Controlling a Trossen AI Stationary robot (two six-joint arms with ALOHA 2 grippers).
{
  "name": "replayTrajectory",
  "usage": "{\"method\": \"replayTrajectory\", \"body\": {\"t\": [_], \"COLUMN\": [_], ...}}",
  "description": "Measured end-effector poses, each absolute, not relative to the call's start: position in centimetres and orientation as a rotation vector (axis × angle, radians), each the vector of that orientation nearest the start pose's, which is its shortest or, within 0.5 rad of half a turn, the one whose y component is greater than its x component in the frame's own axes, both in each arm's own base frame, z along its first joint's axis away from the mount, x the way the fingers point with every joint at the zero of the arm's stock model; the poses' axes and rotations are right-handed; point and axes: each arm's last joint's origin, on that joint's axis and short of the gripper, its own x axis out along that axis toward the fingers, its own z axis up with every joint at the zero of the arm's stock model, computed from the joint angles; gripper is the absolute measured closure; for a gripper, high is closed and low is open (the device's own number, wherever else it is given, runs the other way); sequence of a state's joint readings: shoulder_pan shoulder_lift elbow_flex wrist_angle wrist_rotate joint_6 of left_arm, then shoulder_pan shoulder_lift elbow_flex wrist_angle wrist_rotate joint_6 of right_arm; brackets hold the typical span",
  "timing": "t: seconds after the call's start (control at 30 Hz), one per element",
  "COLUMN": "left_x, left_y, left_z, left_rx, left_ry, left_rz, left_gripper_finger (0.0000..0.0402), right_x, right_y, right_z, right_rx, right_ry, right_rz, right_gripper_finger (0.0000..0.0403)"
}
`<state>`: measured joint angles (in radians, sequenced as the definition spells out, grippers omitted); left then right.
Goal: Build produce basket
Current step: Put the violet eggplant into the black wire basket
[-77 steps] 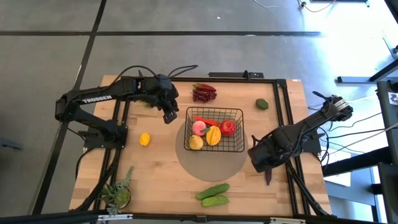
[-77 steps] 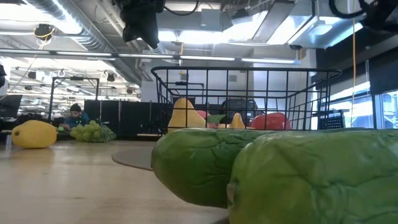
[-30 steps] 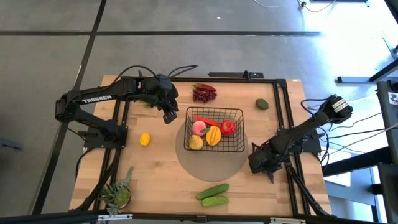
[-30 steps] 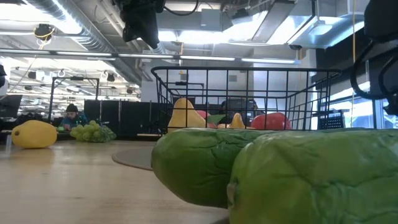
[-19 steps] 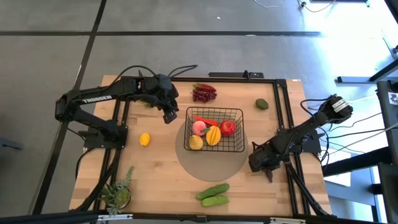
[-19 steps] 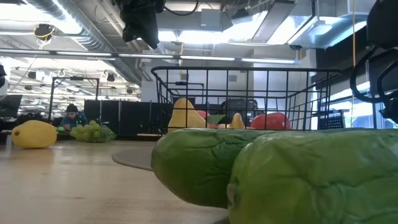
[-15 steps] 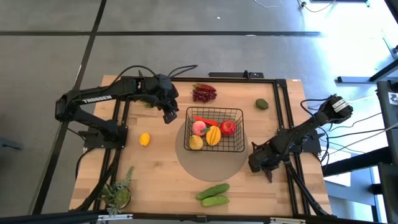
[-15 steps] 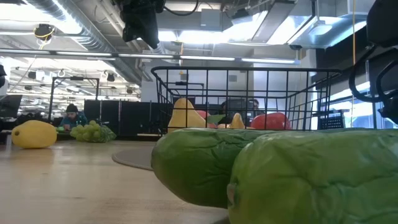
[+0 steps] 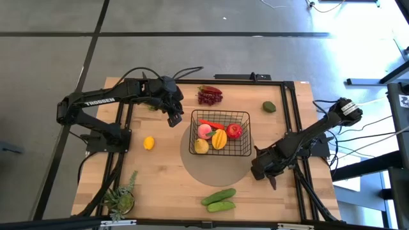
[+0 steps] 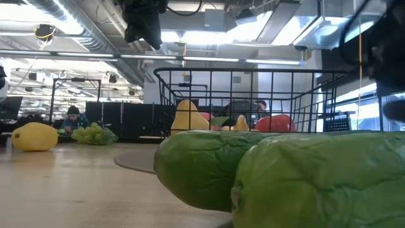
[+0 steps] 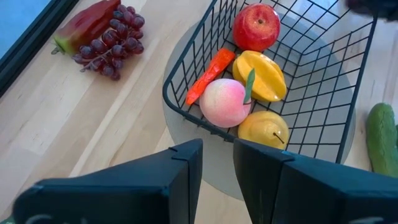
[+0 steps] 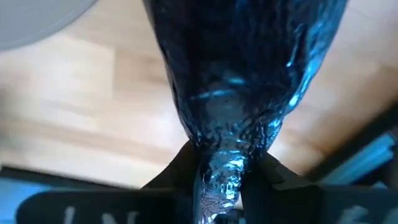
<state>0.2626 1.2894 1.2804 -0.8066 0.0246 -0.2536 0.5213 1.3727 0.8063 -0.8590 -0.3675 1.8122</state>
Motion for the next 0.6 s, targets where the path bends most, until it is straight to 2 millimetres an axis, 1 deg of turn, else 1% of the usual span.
{"method": "replayTrajectory", "body": {"t": [0.2,0.3,0.4,0.5,0.6], "left_x": [25.0,25.0,25.0,25.0,25.0], "left_y": [6.6,6.6,6.6,6.6,6.6], "left_z": [34.4,34.4,34.4,34.4,34.4], "left_rx": [-0.353,-0.353,-0.353,-0.353,-0.353], "left_ry": [0.779,0.779,0.779,0.779,0.779], "left_rz": [0.326,0.326,0.326,0.326,0.326], "left_gripper_finger": [0.0321,0.0321,0.0321,0.0321,0.0321], "right_x": [19.0,18.9,18.9,19.2,19.6], "right_y": [12.1,11.9,11.6,11.0,9.9], "right_z": [24.9,27.4,29.3,30.6,31.7], "right_rx": [1.178,1.143,1.072,0.993,0.919], "right_ry": [1.651,1.626,1.562,1.470,1.402], "right_rz": [-0.849,-0.877,-0.863,-0.827,-0.804], "right_gripper_finger": [0.0341,0.0341,0.0341,0.0341,0.0341]}}
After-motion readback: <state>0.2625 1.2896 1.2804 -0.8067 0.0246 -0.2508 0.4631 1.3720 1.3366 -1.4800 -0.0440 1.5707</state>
